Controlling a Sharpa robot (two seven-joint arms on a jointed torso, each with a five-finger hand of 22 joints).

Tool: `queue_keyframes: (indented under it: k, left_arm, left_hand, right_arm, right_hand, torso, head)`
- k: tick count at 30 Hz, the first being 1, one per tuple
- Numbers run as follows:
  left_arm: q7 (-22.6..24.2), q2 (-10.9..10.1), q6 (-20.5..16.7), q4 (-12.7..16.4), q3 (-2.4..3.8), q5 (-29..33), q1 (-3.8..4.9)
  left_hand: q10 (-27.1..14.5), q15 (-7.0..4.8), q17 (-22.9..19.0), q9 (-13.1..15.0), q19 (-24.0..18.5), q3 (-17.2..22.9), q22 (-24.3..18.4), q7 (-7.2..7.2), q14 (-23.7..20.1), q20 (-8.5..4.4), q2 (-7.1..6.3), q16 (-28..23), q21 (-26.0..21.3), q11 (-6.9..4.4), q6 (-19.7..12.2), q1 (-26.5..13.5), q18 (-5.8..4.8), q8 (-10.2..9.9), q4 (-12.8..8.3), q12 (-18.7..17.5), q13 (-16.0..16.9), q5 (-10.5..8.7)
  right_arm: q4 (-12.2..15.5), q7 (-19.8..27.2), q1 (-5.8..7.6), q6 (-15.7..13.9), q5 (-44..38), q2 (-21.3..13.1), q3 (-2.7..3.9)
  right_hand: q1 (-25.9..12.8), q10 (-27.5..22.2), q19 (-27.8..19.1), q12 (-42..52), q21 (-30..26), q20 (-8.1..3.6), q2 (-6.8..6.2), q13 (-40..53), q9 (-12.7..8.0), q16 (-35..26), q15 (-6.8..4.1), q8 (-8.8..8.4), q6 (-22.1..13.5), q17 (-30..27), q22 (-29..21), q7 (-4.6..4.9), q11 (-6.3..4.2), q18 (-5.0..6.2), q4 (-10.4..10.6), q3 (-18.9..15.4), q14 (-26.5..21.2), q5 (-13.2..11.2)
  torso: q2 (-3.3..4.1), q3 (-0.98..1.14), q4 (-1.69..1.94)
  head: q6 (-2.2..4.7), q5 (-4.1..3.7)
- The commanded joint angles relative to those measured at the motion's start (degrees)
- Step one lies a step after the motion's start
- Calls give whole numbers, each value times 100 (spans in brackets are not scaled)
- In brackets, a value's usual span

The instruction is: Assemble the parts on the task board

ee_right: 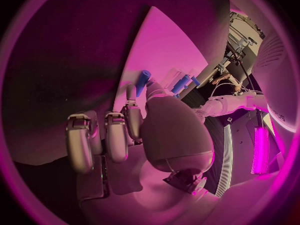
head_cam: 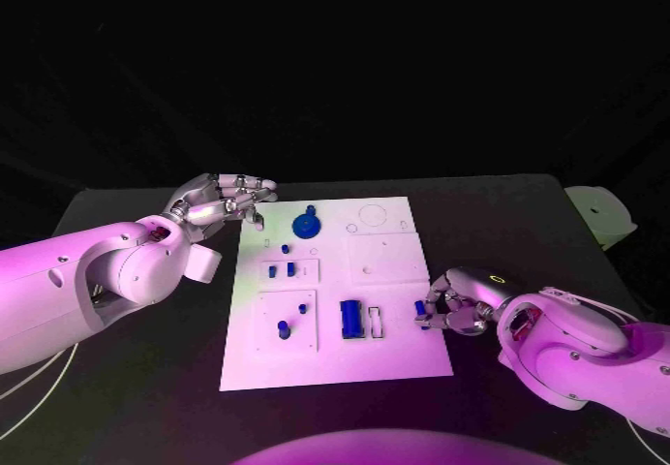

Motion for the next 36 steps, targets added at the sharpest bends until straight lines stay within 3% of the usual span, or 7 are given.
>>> queue_keyframes:
  k: [1,9,11,24,29,32,36]
  left_arm:
    - [34,8,106,13,3,26,0]
    - [18,10,127,16,4,25,0]
    - [15,10,130,17,4,25,1]
    - [2,10,129,17,4,18,1]
    - [-7,14,139,15,4,5,1]
    - [-8,17,141,11,4,1,1]
    - [-9,23,144,7,4,-1,1]
  left_hand:
    - [-46,5,-9,10,16,3,-6,-10,-33,15,16,-32,-32,-9,-47,-63,86,32,0,34,9,-25]
    - [-46,5,-9,10,16,3,-6,-10,-33,15,16,-32,-32,-9,-47,-63,86,32,0,34,9,-25]
    - [-46,5,-9,10,16,3,-6,-10,-33,15,16,-32,-32,-9,-47,-63,86,32,0,34,9,-25]
    - [-53,7,-11,10,18,0,-9,-9,-34,17,16,-31,-36,-9,-50,-74,86,36,6,42,9,-26]
    - [-53,7,-11,10,18,0,-9,-9,-34,17,16,-31,-36,-9,-50,-74,86,36,6,42,9,-26]
    - [-56,6,-11,10,19,2,-10,-10,-34,16,16,-31,-37,-9,-52,-69,86,36,2,45,9,-25]
    - [-56,6,-11,10,19,2,-10,-10,-34,16,16,-31,-37,-9,-52,-69,86,36,2,45,9,-25]
  right_arm:
    - [-59,-163,-30,79,-236,46,-15]
    - [-135,-192,-34,174,-317,178,-16]
    - [-160,-200,-37,278,-406,208,-16]
    - [-201,-243,-48,925,-923,281,-20]
    - [-164,-254,-49,746,-923,284,-20]
    - [-96,-252,-49,448,-760,266,-19]
    - [-2,-248,-39,189,-575,245,-17]
  right_hand:
    - [12,7,589,-24,31,22,68,-62,-35,-19,3,-35,36,974,1506,15,-40,-39,7,-42,488,28]
    - [180,9,589,-32,31,5,72,-66,-55,-15,-19,-66,59,985,1506,-14,-66,-39,-51,1,491,99]
    - [479,6,589,-43,31,-17,72,-70,-82,-16,-39,-107,81,987,1506,-28,-83,-39,-96,154,492,-154]
    - [1295,-47,589,-137,31,-37,-293,-107,-206,-12,-52,-257,256,1013,1506,-41,-100,-39,-239,1013,496,-157]
    - [1195,-17,589,-113,31,-46,-451,-93,-197,-3,-63,-263,310,1038,1506,-60,-119,-39,-148,1486,502,126]
    - [1000,22,589,-89,31,-65,-597,-82,-102,14,-84,-193,304,1072,1506,-85,-138,-39,-96,1931,510,577]
    - [820,46,589,-80,31,-72,-709,-76,4,24,-91,-116,271,1093,1506,-94,-144,-39,-119,2289,515,766]
  torso:
    - [0,-2,3]
    - [-2,2,-4]
    - [-3,3,-5]
    - [-17,-5,-8]
    - [-16,-5,-3]
    - [-19,-3,-6]
    - [-18,-3,-4]
  head:
    - [4,10]
    - [-19,31]
    - [-27,31]
    - [-47,19]
    - [-34,10]
    - [-24,3]
    - [-15,-2]
